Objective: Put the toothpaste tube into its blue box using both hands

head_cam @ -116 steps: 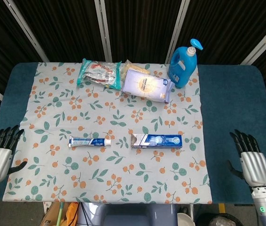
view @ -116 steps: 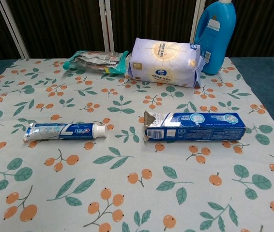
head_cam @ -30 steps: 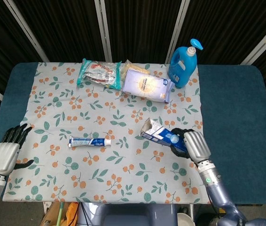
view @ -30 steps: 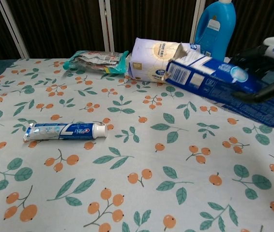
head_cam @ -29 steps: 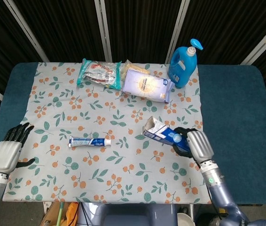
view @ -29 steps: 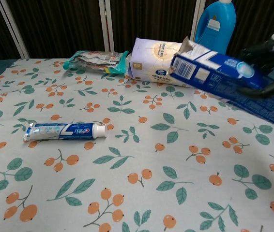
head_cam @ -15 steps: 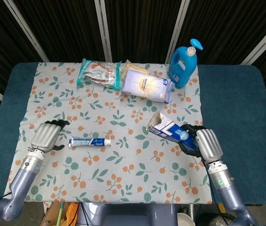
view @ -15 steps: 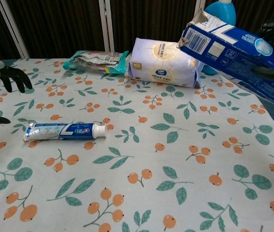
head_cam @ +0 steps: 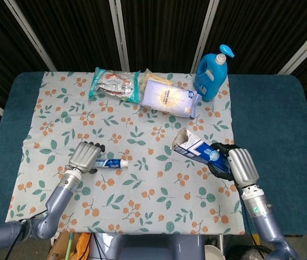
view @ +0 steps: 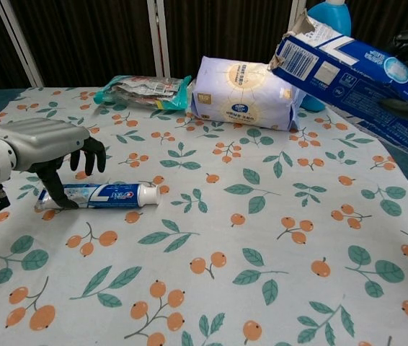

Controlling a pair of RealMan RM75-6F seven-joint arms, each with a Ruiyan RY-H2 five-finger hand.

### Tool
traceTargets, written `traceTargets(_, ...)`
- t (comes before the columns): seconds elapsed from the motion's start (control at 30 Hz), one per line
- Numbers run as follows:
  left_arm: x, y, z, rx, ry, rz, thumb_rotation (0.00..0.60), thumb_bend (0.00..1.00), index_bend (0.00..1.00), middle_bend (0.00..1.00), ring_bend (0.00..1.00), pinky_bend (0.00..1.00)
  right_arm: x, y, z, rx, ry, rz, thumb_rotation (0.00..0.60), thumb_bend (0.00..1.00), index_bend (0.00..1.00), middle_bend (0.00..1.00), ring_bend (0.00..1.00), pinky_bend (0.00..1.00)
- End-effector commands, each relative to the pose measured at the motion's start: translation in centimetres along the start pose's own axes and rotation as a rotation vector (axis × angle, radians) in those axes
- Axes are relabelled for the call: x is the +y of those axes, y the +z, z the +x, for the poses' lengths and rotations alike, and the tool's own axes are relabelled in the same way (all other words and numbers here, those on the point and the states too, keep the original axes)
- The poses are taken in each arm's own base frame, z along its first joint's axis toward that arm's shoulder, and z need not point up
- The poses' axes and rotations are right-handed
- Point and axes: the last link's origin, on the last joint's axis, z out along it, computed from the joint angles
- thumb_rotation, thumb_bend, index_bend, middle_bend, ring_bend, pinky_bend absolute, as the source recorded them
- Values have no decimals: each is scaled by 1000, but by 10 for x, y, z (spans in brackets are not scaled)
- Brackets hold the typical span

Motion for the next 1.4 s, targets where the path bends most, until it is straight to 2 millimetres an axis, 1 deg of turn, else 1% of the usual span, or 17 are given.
traceTargets(0.03,2,1,-5,-13,4,-4,600,131,377,425,431,454,1,0,1,1,-1,-2,600,364,498,527,508,445)
traceTargets(0.13,2,1,-12,-28,1,-4,600,171,428,492,490,494,2,0,2,5,-6,-7,600,365,498,527,507,445)
traceTargets(0.27,2,0,-16,-23,-3,-4,600,333,554,641,625,594,3,1,5,12,-4,-10,600,364,498,527,508,445)
traceTargets(0.33,3,0,-16,-7,1,-7,600,374,593,683,663,620,3,1,5,14,-4,-12,600,365,498,527,508,444)
traceTargets(0.43,3,1,-10,38,9,-20,600,410,632,723,698,642,3,1,5,12,-4,-13,600,364,498,527,508,445)
traceTargets(0.63,-1,6,21,164,66,-61,600,441,659,748,725,656,3,1,6,18,1,-16,600,365,498,527,508,444)
traceTargets(0.67,-3,7,30,195,89,-74,600,441,660,750,726,656,3,1,6,21,3,-17,600,365,498,527,508,444)
traceTargets(0.7,-5,7,36,210,101,-81,600,441,660,750,727,656,3,1,7,22,4,-17,600,365,498,527,508,444)
traceTargets(0.8,-12,11,66,299,202,-113,600,441,660,750,727,656,2,2,9,32,13,-16,600,365,498,527,508,444)
traceTargets(0.93,-17,12,116,464,405,-172,600,441,660,748,727,656,0,2,11,43,26,-8,600,365,498,527,507,445)
traceTargets(1.0,-18,11,141,536,481,-208,600,441,660,747,727,656,-1,2,11,44,32,0,600,365,498,527,507,445)
traceTargets(1.13,-13,10,190,645,565,-281,600,441,660,746,725,655,-5,1,9,32,55,26,600,364,498,527,507,445)
traceTargets(1.23,-7,9,220,696,584,-320,600,441,659,746,725,655,-9,-1,8,19,57,53,600,364,498,527,507,445)
traceTargets(1.33,0,9,242,727,595,-340,600,441,659,746,725,654,-12,-3,7,15,51,77,600,364,498,527,507,444)
traceTargets(1.4,4,10,252,740,615,-352,600,441,659,746,725,654,-15,-5,7,13,51,90,600,365,498,527,508,444)
